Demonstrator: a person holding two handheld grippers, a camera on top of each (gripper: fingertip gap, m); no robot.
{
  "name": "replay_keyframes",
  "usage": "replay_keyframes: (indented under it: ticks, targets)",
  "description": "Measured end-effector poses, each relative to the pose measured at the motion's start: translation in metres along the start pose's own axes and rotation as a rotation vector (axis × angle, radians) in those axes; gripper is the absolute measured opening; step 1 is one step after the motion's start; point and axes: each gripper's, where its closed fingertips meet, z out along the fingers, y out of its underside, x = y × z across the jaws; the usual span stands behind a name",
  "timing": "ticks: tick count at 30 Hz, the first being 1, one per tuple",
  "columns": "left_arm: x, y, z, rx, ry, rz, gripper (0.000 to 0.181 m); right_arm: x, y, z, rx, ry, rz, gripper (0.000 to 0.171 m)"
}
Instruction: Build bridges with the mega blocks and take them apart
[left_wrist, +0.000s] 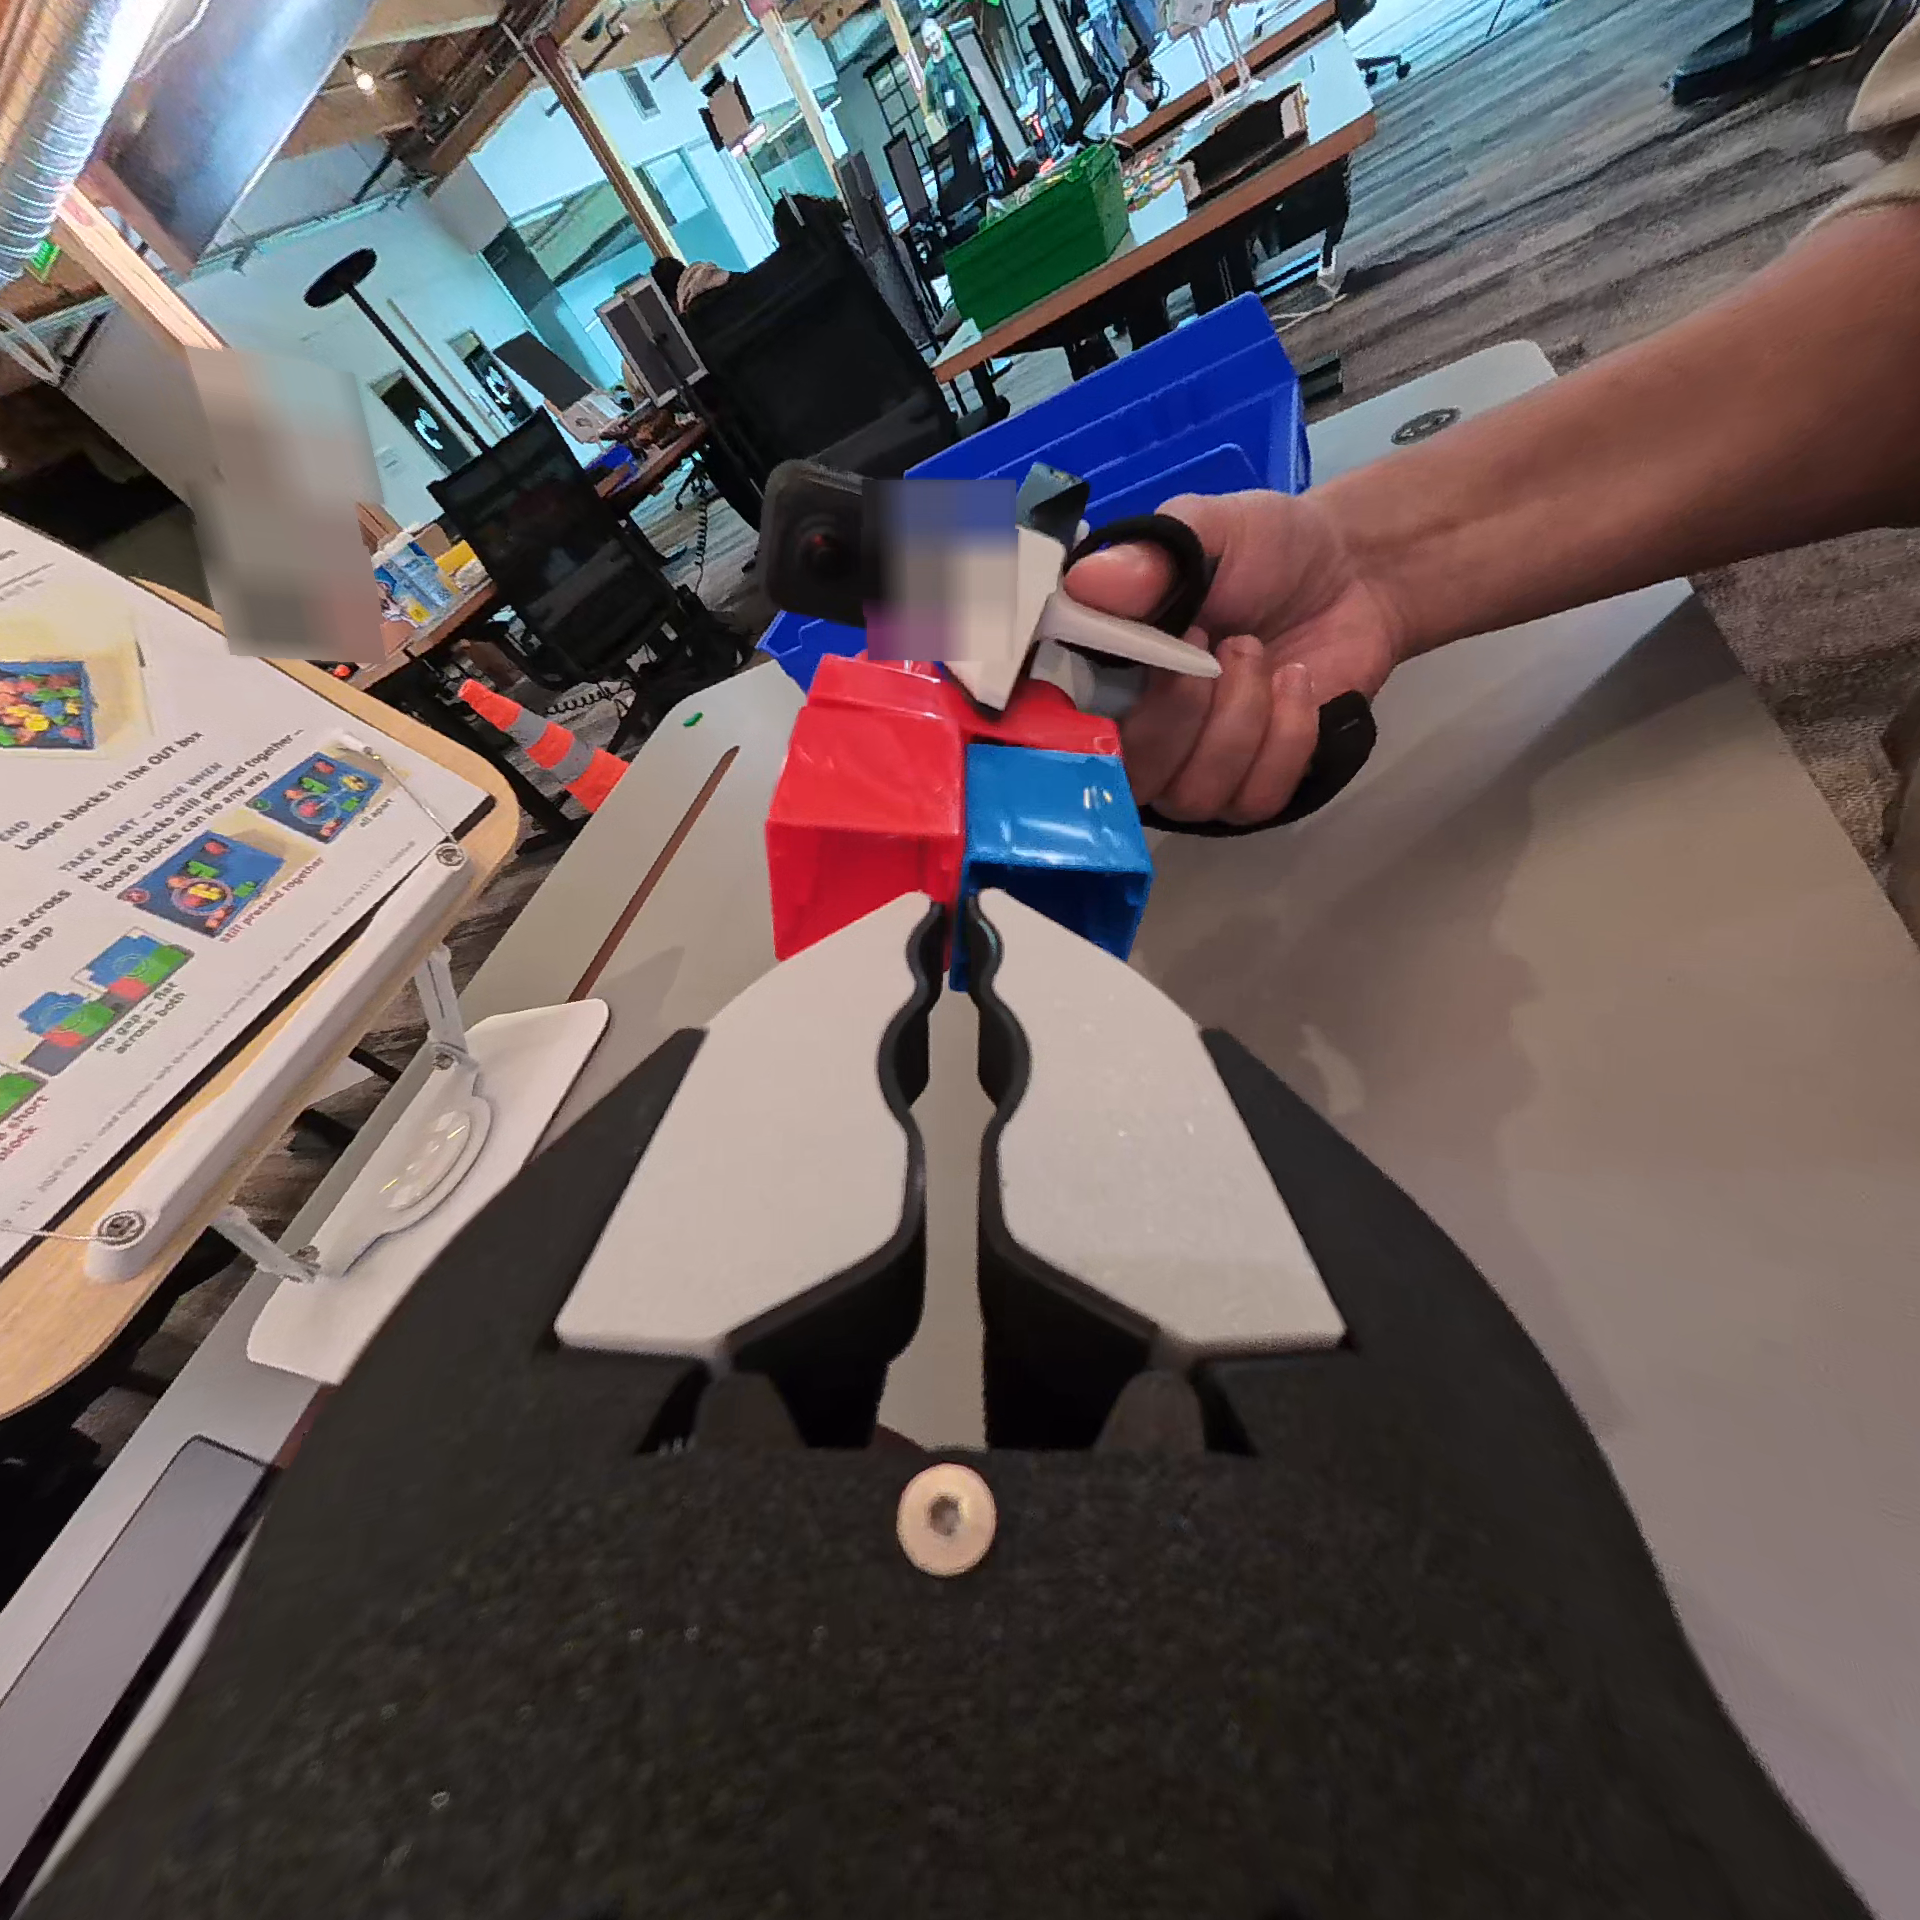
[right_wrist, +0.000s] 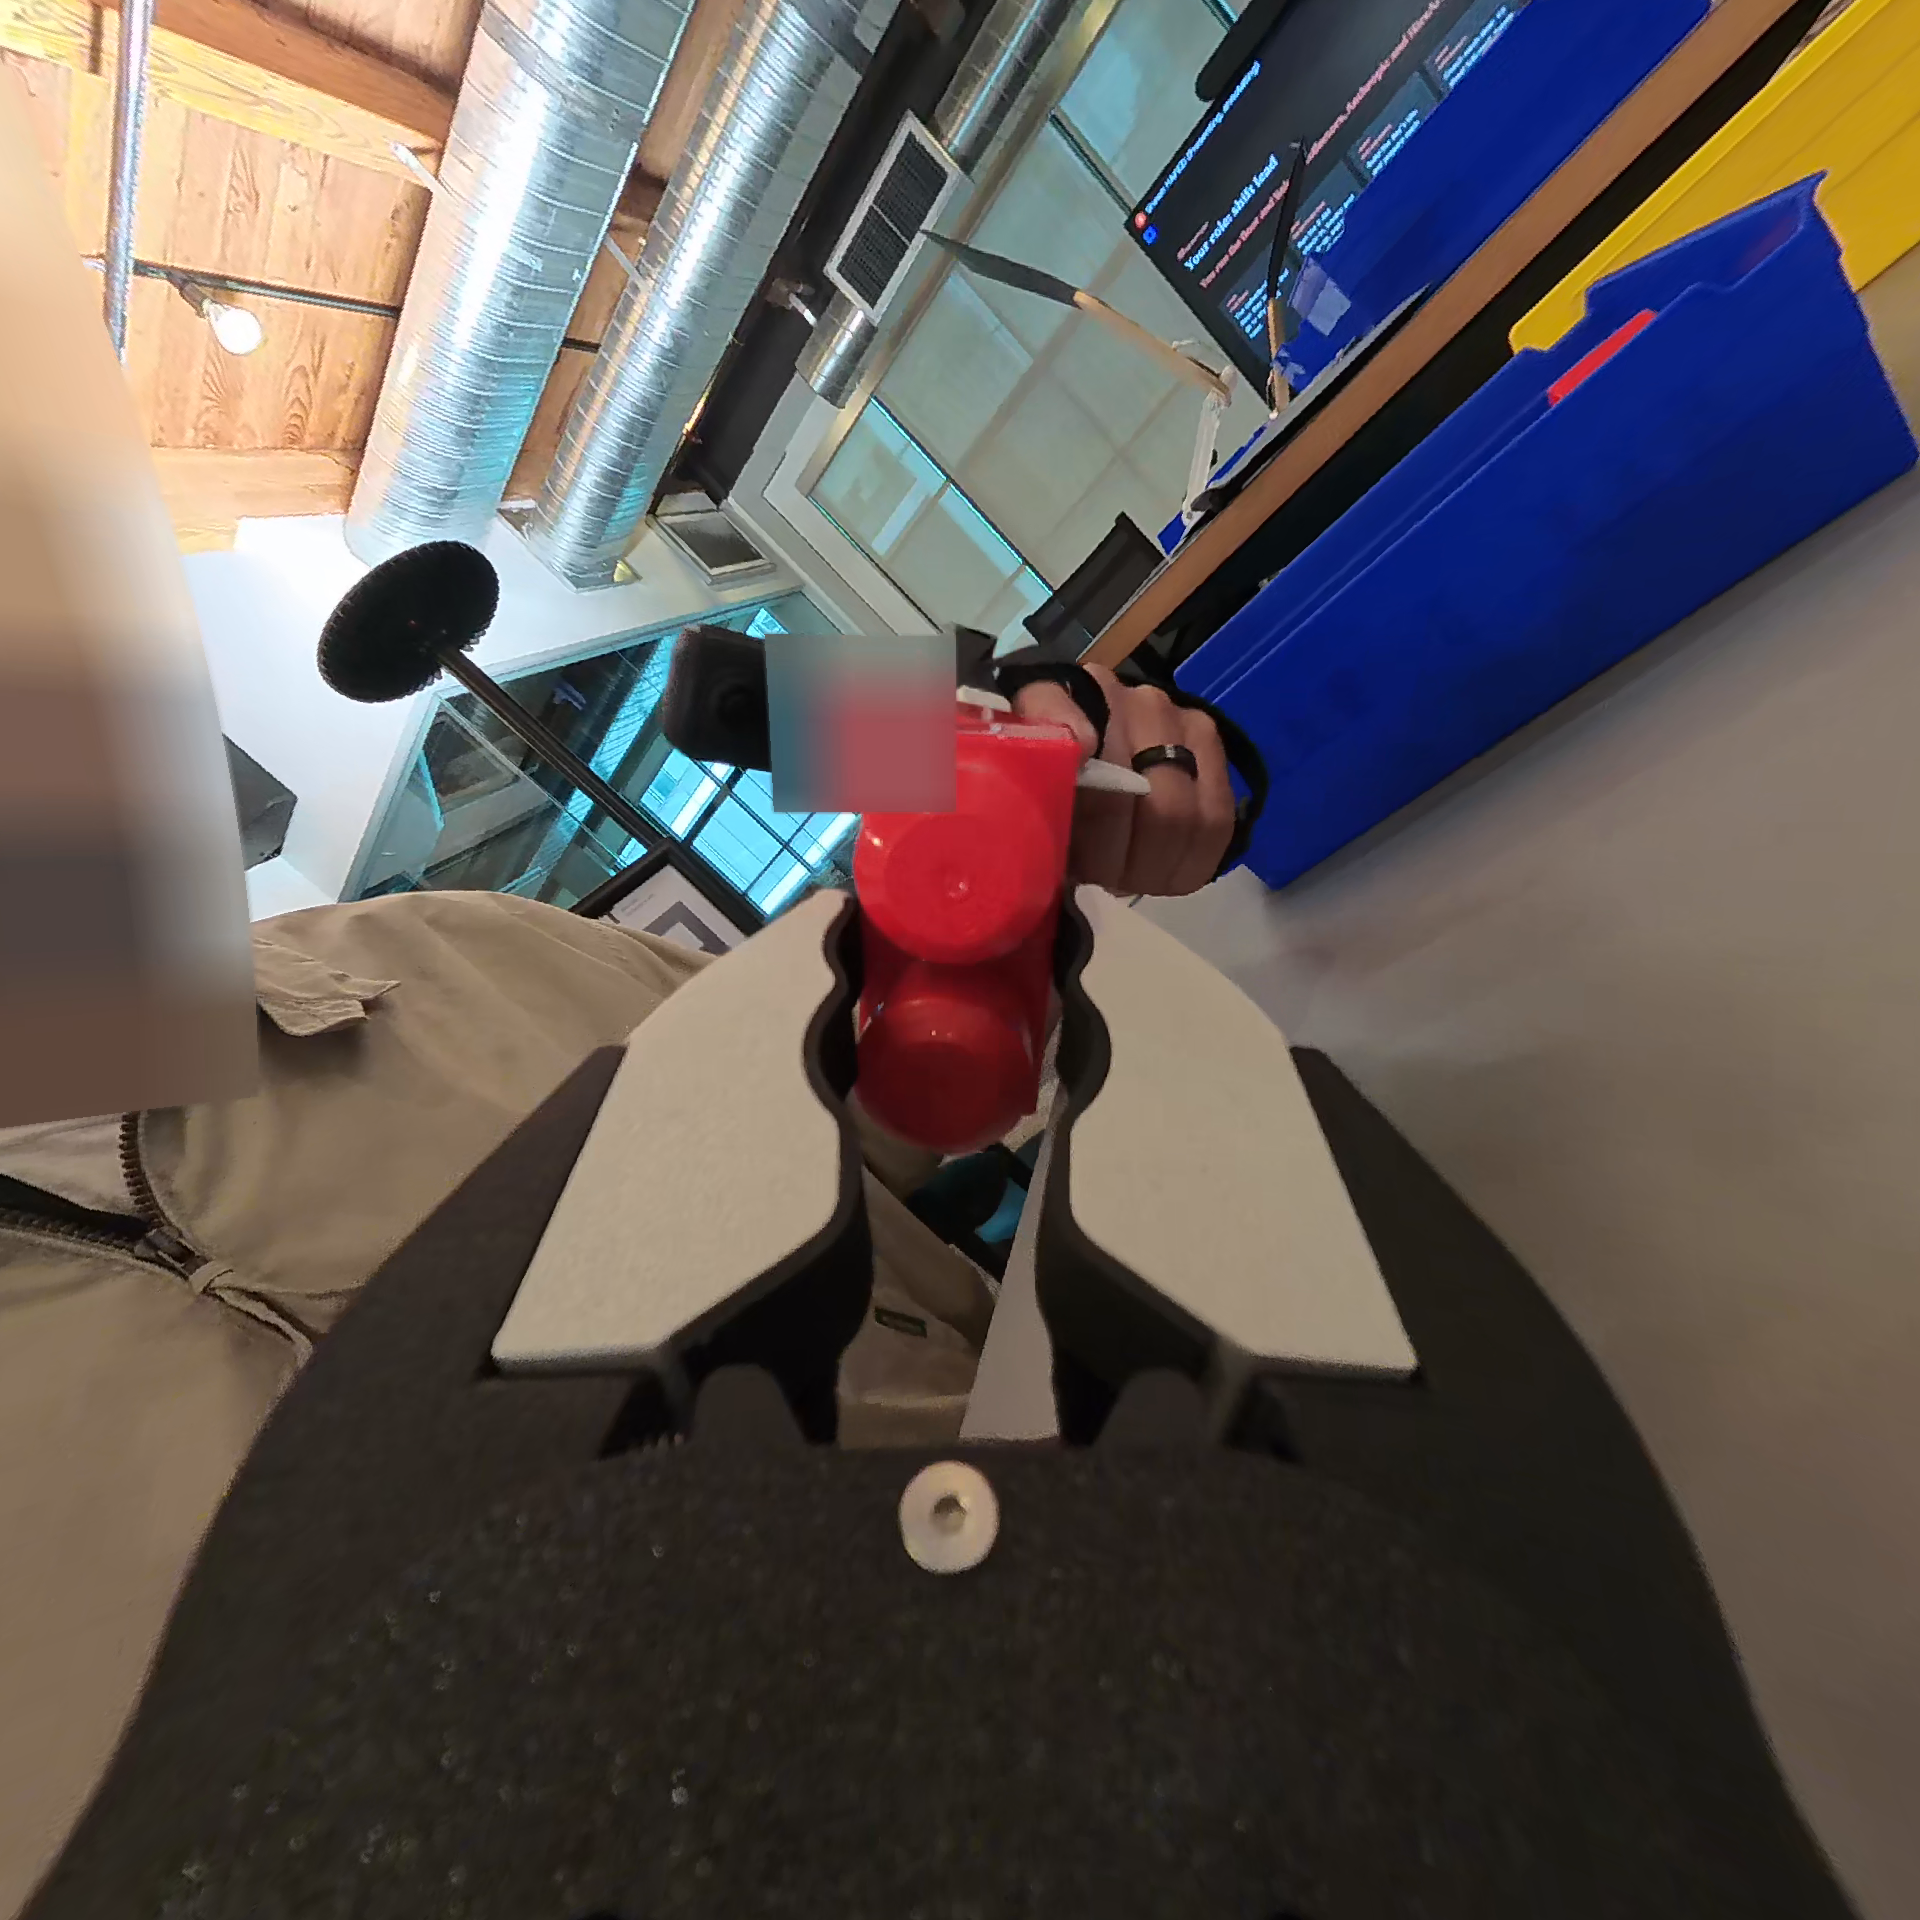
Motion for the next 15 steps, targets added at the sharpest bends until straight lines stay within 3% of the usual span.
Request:
replay_keyframes:
  ticks: [15]
  targets:
    - [0.008, 0.008, 0.006, 0.003, 0.056, 0.000, 0.002, 0.005, 0.012, -0.004, -0.057, 0.025, 0.035, 0.035]
